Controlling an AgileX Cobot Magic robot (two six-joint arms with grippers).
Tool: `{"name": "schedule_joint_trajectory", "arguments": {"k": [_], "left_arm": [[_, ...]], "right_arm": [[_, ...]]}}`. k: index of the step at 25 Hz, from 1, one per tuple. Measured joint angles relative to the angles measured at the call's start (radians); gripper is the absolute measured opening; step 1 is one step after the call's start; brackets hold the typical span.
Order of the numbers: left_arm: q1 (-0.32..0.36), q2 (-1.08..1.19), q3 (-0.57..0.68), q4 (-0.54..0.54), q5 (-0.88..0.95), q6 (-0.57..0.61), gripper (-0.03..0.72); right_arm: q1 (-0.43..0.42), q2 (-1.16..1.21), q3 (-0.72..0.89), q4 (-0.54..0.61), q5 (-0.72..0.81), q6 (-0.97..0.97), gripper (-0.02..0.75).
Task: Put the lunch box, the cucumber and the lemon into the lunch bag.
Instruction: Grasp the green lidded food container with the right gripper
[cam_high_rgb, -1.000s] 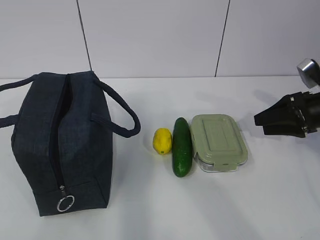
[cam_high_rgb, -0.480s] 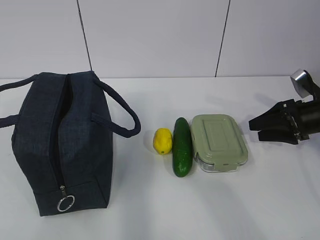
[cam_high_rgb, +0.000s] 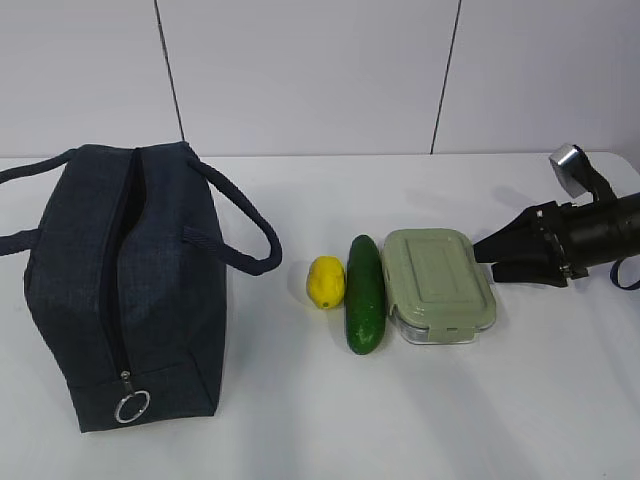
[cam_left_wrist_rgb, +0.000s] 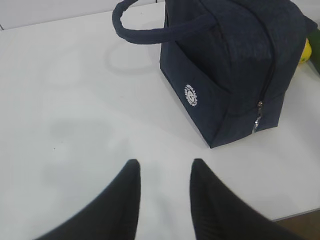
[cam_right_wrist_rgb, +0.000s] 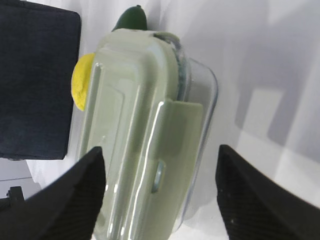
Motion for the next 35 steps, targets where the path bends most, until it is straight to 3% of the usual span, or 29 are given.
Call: {"name": "schedule_joint_trajectory", "arguments": {"k": [35], "left_arm": [[0.000,0.000,0.000,0.000,0.000,0.000,0.243]], "right_arm": [[0.064,0.058,-0.040,-0.005,-0.002,0.039,0.503]]}}
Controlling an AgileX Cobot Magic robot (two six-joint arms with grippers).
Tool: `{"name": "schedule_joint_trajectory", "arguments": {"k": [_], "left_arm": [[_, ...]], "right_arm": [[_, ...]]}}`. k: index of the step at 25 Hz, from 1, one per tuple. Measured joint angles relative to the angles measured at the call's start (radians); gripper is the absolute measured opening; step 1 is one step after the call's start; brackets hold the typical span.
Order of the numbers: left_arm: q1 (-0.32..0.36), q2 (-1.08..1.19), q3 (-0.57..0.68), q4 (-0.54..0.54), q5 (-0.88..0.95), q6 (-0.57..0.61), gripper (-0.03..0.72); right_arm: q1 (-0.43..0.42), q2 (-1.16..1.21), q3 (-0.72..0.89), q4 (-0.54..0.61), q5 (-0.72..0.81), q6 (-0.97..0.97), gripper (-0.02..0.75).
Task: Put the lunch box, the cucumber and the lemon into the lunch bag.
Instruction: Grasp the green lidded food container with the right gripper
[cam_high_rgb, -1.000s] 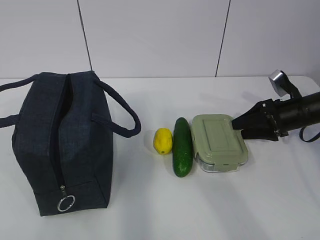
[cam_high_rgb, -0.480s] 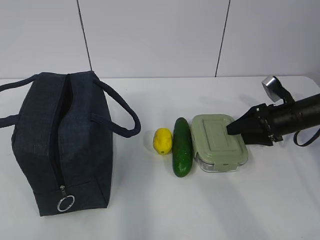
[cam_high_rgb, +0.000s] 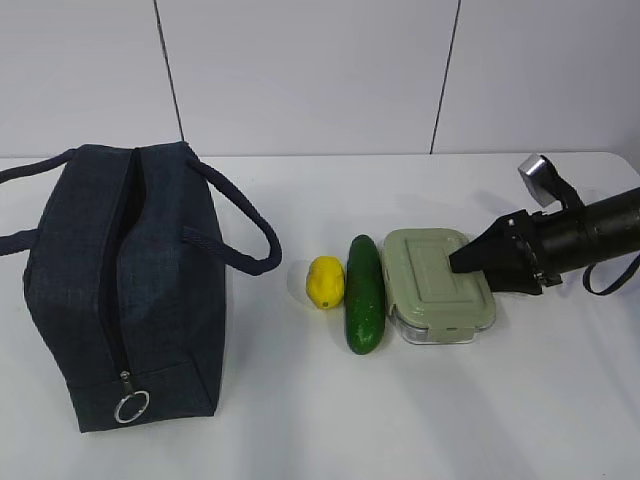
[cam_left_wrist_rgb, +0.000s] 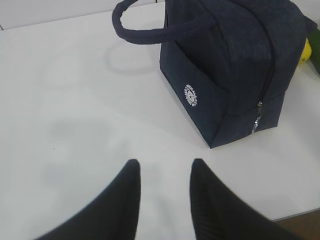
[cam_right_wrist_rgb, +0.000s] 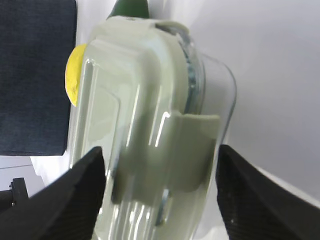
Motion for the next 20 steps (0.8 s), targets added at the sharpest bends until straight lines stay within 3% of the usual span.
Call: {"name": "schedule_joint_trajectory", "arguments": {"k": [20], "left_arm": [[0.000,0.000,0.000,0.000,0.000,0.000,0.243]], "right_arm": [[0.002,0.000,0.000,-0.017,0.000,0.012,0.501]]}}
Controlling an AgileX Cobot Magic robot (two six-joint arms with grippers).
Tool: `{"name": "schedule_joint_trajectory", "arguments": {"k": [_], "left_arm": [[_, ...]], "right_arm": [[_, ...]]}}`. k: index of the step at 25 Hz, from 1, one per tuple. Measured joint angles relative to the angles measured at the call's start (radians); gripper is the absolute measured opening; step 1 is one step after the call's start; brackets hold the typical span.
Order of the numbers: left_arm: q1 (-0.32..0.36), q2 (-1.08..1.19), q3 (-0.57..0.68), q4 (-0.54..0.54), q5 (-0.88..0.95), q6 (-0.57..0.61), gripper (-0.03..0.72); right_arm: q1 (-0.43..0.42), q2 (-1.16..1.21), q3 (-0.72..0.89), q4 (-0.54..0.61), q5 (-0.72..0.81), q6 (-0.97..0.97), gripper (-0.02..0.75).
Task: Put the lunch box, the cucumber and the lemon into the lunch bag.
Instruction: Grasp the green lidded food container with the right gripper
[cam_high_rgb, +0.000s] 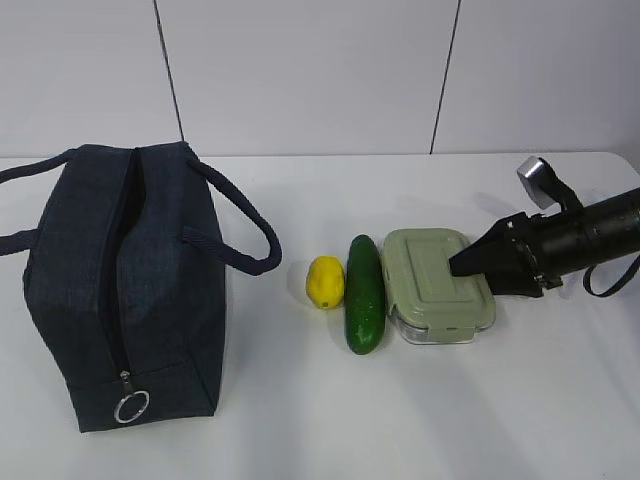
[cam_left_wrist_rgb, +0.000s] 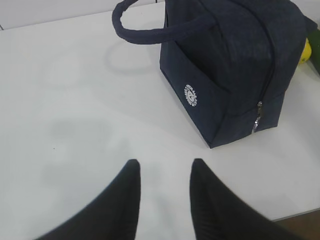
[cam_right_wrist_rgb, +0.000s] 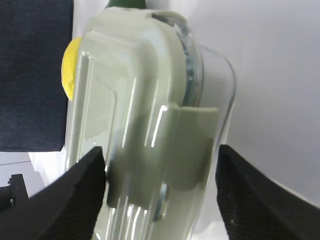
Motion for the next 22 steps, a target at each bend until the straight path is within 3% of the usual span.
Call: {"name": "schedule_joint_trajectory", "arguments": {"k": [22], "left_arm": [[0.000,0.000,0.000,0.000,0.000,0.000,0.243]], "right_arm": [[0.000,0.000,0.000,-0.008,0.000,0.030,0.501]]}}
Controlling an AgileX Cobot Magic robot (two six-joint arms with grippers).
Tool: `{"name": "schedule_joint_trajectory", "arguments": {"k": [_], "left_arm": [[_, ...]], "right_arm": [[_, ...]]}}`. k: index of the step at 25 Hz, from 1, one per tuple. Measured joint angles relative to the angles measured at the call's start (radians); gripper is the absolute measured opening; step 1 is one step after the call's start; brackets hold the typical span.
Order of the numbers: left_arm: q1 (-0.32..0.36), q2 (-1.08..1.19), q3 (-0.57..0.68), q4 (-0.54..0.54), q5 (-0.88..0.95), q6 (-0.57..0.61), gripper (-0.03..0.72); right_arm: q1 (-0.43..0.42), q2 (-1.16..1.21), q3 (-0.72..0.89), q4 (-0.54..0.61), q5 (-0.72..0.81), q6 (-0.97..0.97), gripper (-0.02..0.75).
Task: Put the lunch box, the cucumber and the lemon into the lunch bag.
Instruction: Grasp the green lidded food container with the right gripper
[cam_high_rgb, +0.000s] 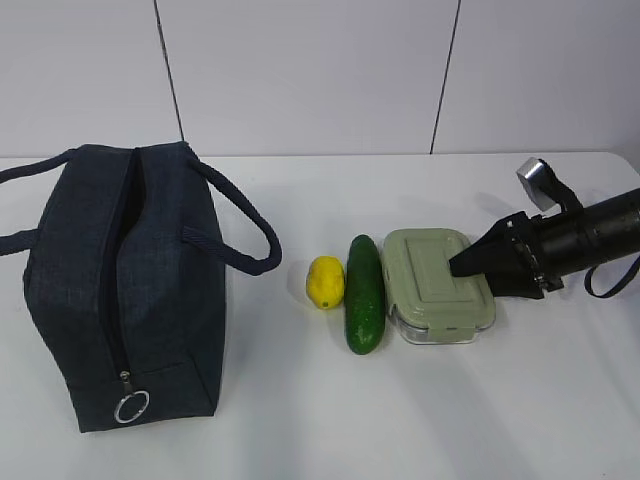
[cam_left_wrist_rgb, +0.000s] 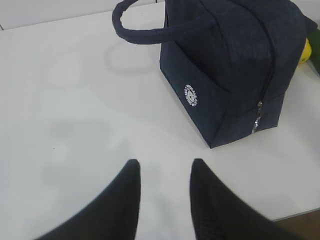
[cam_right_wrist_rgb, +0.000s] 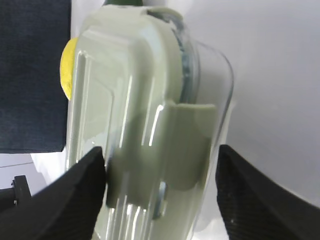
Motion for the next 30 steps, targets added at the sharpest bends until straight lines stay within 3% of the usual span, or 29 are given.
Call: {"name": "schedule_joint_trajectory", "arguments": {"k": [14,30], "left_arm": [[0.000,0.000,0.000,0.000,0.000,0.000,0.243],[0.000,0.000,0.000,0.000,0.000,0.000,0.243]], "right_arm": [[0.000,0.000,0.000,-0.002,0.000,0.033,0.500],[0.000,0.000,0.000,0.000,0.006,0.053,0.419]]}}
